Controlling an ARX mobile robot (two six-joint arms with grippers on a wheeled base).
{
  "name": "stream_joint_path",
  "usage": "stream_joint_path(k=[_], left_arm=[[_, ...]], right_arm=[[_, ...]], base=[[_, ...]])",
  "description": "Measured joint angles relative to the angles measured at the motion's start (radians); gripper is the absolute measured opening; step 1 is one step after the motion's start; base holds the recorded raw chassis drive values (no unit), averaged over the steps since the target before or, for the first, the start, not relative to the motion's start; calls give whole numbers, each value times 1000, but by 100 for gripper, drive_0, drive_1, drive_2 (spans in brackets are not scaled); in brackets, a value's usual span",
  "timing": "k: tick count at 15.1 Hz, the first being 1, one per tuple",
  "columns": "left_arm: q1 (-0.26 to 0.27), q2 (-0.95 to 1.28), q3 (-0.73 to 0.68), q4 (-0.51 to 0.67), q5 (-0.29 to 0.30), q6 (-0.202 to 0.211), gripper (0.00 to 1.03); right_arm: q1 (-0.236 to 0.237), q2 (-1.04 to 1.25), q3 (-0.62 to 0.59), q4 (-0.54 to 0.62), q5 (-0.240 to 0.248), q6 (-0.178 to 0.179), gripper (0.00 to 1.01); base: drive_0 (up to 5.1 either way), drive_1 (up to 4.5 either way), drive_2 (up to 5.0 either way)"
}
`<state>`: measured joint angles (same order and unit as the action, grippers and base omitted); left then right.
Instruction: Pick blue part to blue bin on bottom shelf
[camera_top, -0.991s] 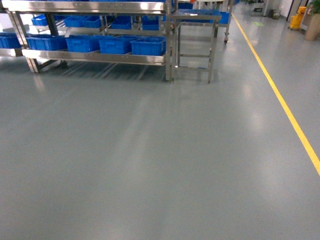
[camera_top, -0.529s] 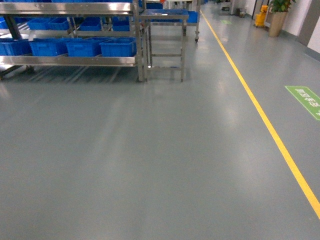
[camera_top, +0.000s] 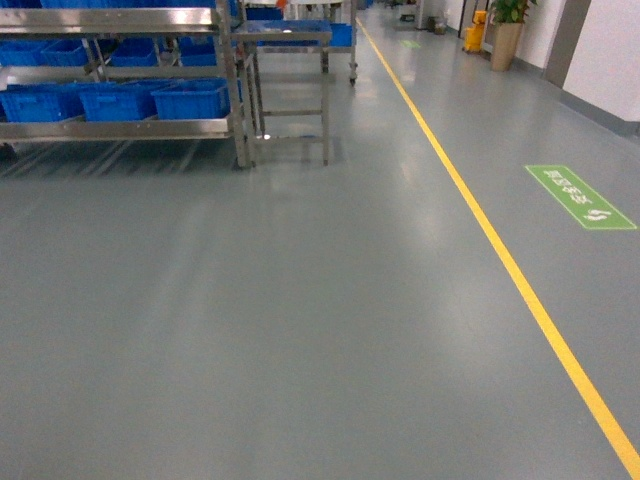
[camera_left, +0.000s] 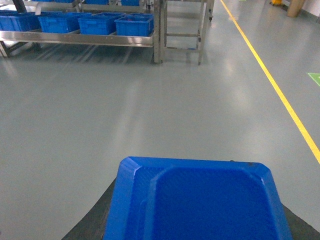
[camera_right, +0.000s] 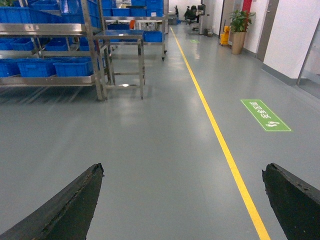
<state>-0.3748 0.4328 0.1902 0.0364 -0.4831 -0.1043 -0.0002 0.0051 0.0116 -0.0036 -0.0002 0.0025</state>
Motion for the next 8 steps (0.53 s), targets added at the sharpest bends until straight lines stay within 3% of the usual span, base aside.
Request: stream_joint_path(k=[8], left_arm=[[0, 2, 0, 0, 0, 0, 43]], right_arm=[[0, 0, 0, -2, 0, 0, 98]], base=[[8, 415, -400]])
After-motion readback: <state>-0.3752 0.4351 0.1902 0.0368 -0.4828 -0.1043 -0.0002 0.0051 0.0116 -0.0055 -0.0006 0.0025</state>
